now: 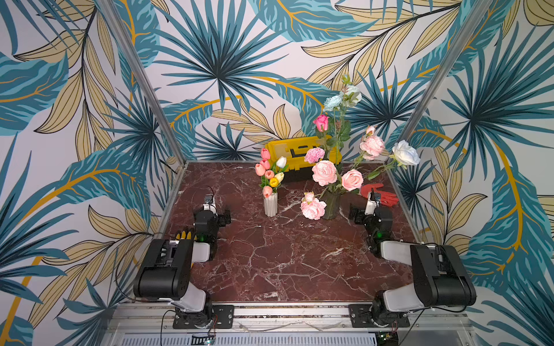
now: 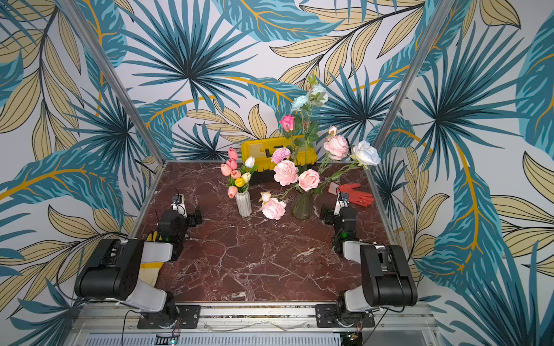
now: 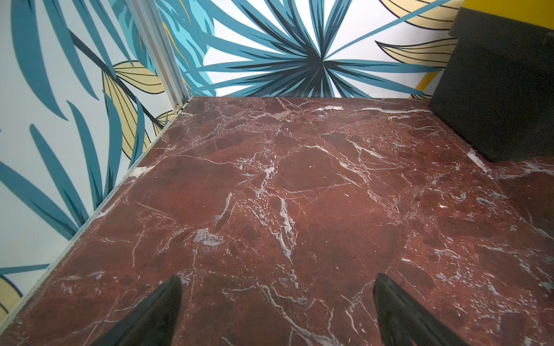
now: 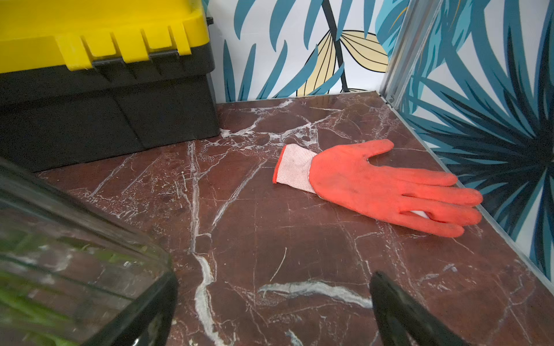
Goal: Pick out pink flowers from the vase
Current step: Pick up the flower from the vase.
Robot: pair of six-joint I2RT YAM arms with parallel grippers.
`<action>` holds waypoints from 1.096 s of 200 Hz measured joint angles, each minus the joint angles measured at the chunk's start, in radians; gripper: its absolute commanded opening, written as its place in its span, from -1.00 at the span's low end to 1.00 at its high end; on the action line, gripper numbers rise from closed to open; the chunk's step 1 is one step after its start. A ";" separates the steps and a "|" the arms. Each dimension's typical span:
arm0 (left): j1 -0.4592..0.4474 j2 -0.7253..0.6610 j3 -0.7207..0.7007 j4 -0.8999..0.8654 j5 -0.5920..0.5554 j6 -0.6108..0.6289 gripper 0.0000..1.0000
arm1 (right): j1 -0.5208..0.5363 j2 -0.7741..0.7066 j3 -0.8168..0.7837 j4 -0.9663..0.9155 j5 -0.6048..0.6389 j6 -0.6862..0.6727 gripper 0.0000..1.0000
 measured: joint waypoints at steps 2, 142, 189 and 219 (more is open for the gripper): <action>0.000 0.000 0.000 0.000 0.000 0.000 0.99 | 0.000 0.000 0.000 0.000 0.000 0.000 0.99; 0.006 0.000 0.000 -0.002 0.023 0.000 0.99 | -0.002 0.000 0.000 -0.014 -0.004 -0.001 0.99; 0.006 0.000 0.000 -0.002 0.023 0.000 0.99 | -0.015 0.000 0.000 -0.014 -0.016 0.000 0.99; 0.006 0.000 0.000 -0.002 0.023 0.000 0.99 | -0.016 0.000 0.000 -0.014 -0.023 0.000 0.99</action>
